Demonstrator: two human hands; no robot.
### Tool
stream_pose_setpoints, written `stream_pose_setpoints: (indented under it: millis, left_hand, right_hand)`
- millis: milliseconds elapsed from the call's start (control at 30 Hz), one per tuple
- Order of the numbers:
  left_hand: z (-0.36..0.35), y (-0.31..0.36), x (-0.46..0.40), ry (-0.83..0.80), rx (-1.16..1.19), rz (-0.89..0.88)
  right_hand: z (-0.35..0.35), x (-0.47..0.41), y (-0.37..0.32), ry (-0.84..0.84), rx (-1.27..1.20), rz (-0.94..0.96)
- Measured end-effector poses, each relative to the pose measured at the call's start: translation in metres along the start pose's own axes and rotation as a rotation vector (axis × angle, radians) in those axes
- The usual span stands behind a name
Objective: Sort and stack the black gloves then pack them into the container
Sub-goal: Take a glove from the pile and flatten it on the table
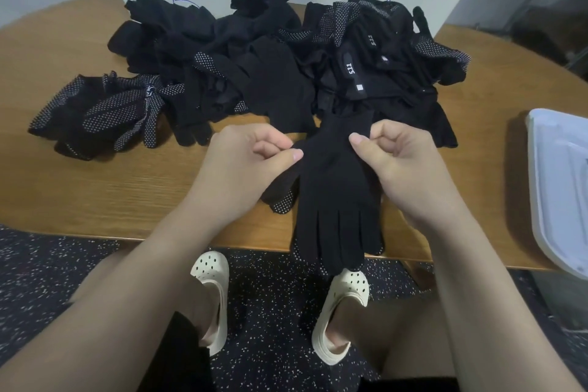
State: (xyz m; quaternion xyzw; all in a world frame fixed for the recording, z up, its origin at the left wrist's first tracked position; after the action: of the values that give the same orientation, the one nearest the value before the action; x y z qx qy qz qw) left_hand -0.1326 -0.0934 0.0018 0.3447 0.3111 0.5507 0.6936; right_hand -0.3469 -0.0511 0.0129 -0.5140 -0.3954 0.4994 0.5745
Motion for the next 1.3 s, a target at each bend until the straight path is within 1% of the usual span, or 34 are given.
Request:
stream_pose_setpoints:
  millis: [100, 167, 267, 500, 733, 967, 1033, 1067, 1133, 1167, 1233, 1300]
  left_hand:
    - [-0.002, -0.003, -0.001, -0.033, -0.03, 0.018]
    - [-0.004, -0.004, 0.001, -0.048, -0.03, 0.035]
    - [-0.003, -0.005, 0.002, -0.045, -0.048, 0.038]
    - [-0.002, -0.007, 0.004, -0.036, -0.076, 0.031]
    - [-0.005, -0.01, 0.007, -0.103, -0.098, 0.051]
    - [-0.008, -0.01, 0.007, -0.152, -0.197, 0.037]
    - [-0.005, -0.008, 0.007, -0.132, -0.293, -0.03]
    - [0.001, -0.004, 0.007, -0.082, -0.348, -0.088]
    - [0.009, 0.013, 0.008, 0.026, -0.385, -0.247]
    - [0.007, 0.024, 0.01, 0.042, -0.381, -0.343]
    - [-0.01, 0.04, 0.016, -0.012, -0.419, -0.514]
    - [-0.035, 0.041, 0.017, -0.111, -0.509, -0.582]
  right_hand:
    - [0.003, -0.004, -0.001, 0.042, 0.188, 0.066]
    - [0.004, -0.006, 0.001, 0.059, 0.257, 0.079]
    - [0.003, -0.009, 0.006, 0.05, 0.293, 0.084]
    - [0.001, -0.014, 0.013, 0.116, 0.443, 0.1]
    - [0.0, -0.016, 0.014, 0.16, 0.535, 0.095]
    - [-0.002, -0.016, 0.013, 0.199, 0.617, 0.11]
    - [-0.005, -0.016, 0.013, 0.203, 0.648, 0.119]
    - [-0.007, -0.016, 0.013, 0.202, 0.671, 0.121]
    - [-0.009, -0.017, 0.013, 0.205, 0.716, 0.121]
    - [-0.009, -0.017, 0.014, 0.209, 0.731, 0.123]
    - [-0.009, -0.017, 0.014, 0.218, 0.742, 0.131]
    - [-0.011, -0.015, 0.013, 0.212, 0.745, 0.159]
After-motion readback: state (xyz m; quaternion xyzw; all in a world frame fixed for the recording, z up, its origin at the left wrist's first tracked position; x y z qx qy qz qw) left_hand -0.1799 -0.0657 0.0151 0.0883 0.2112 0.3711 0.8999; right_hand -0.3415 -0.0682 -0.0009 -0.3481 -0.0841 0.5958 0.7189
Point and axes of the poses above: each hand's wrist, its own x-axis away from the middle knuckle, its own z-axis out of the back of the hand, y = z × x, the point moved 10 cm from there along -x, towards the middle knuckle, and after that the axes turned 9 degrees about -x, right-handed, at the moved point
